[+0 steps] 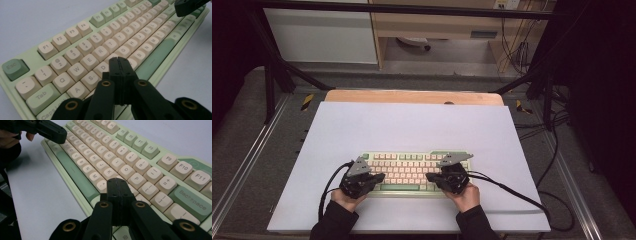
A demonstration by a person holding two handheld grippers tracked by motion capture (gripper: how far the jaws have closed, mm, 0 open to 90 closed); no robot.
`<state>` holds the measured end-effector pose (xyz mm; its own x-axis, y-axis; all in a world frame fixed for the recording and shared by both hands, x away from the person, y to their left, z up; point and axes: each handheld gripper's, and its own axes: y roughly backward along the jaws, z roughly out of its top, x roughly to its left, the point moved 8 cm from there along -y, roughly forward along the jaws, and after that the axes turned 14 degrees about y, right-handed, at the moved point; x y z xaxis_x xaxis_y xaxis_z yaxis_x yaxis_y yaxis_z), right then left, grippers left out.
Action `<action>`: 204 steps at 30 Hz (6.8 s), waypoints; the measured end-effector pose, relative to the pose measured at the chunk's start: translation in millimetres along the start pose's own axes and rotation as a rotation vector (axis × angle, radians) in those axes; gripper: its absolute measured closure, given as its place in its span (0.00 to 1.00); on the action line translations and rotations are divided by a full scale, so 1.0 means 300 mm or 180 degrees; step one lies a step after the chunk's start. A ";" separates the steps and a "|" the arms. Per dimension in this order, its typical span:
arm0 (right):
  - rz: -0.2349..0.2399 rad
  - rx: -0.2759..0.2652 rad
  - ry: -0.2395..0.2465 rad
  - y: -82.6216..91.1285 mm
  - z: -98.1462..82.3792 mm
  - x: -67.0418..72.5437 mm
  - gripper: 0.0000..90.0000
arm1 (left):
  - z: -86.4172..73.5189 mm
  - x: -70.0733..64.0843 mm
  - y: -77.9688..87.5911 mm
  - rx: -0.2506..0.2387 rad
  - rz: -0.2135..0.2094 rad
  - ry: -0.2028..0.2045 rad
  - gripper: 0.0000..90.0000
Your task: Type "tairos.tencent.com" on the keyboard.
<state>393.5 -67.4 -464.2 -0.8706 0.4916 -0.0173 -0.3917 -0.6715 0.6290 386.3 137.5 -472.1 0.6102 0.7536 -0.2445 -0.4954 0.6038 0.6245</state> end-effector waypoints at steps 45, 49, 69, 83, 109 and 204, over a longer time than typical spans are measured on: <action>0.0016 0.0021 -0.0019 -0.006 -0.016 -0.005 1.00 | 0.003 0.006 0.007 -0.0022 0.0023 -0.0036 1.00; 0.0015 0.0021 -0.0018 -0.006 -0.016 -0.005 1.00 | 0.007 0.011 0.013 -0.0033 0.0033 -0.0031 1.00; 0.0023 0.0033 -0.0021 -0.003 -0.015 -0.005 1.00 | 0.050 0.047 0.007 -0.0044 0.0131 0.0081 1.00; 0.0031 0.0040 -0.0010 -0.004 -0.017 -0.007 1.00 | 0.069 0.076 -0.058 -0.0009 0.0191 0.0194 1.00; 0.0030 0.0034 -0.0008 -0.005 -0.017 -0.006 1.00 | 0.056 0.073 -0.077 -0.0003 0.0201 0.0118 1.00; 0.0169 0.0048 0.0208 -0.127 0.109 0.077 1.00 | -0.008 0.092 0.066 -0.0124 0.0123 0.0158 1.00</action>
<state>398.1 -12.3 -463.1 -0.9078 0.4180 -0.0340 -0.3403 -0.6869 0.6421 391.7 170.9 -468.2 0.5591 0.7879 -0.2580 -0.5422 0.5829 0.6051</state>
